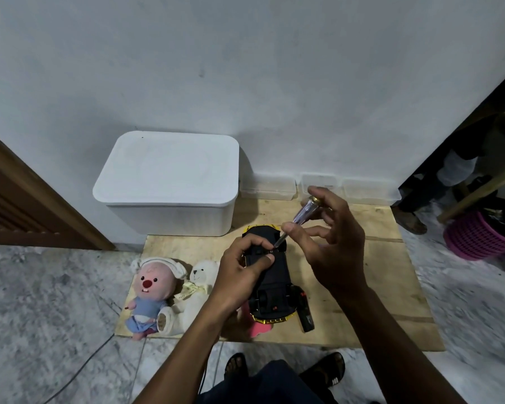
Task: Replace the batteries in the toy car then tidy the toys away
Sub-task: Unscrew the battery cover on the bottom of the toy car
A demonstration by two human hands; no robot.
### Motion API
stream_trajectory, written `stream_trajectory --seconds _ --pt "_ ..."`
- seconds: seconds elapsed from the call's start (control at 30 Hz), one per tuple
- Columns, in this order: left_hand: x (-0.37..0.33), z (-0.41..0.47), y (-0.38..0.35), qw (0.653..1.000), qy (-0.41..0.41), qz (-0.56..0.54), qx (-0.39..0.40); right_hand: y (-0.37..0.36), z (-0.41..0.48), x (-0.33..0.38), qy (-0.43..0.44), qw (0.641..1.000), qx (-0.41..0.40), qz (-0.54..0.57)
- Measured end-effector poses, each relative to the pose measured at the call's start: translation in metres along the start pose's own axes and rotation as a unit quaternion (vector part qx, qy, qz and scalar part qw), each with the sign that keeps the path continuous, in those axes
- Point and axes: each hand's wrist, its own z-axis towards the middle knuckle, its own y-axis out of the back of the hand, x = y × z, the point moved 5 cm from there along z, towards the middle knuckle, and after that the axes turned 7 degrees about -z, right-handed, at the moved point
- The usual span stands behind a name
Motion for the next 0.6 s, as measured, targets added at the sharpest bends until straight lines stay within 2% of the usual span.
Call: stream_trajectory --seconds 0.1,0.3,0.47,0.6 --pt "0.0024 0.0002 0.0015 1.0 0.0 0.005 0.004 0.0 0.001 0.0011 -0.006 0.999 -0.02 0.026" --pt "0.0084 0.0007 0.0024 1.0 0.005 0.014 0.006 -0.009 -0.0003 0.0048 -0.022 0.999 0.027 0.03" --pt "0.0092 0.0 0.0036 1.0 0.009 0.013 0.002 -0.0067 0.0 0.0072 0.029 0.999 0.009 0.025" --pt "0.008 0.0015 0.0054 1.0 0.018 0.014 0.0 -0.0095 0.0009 0.0022 0.002 1.0 0.009 0.007"
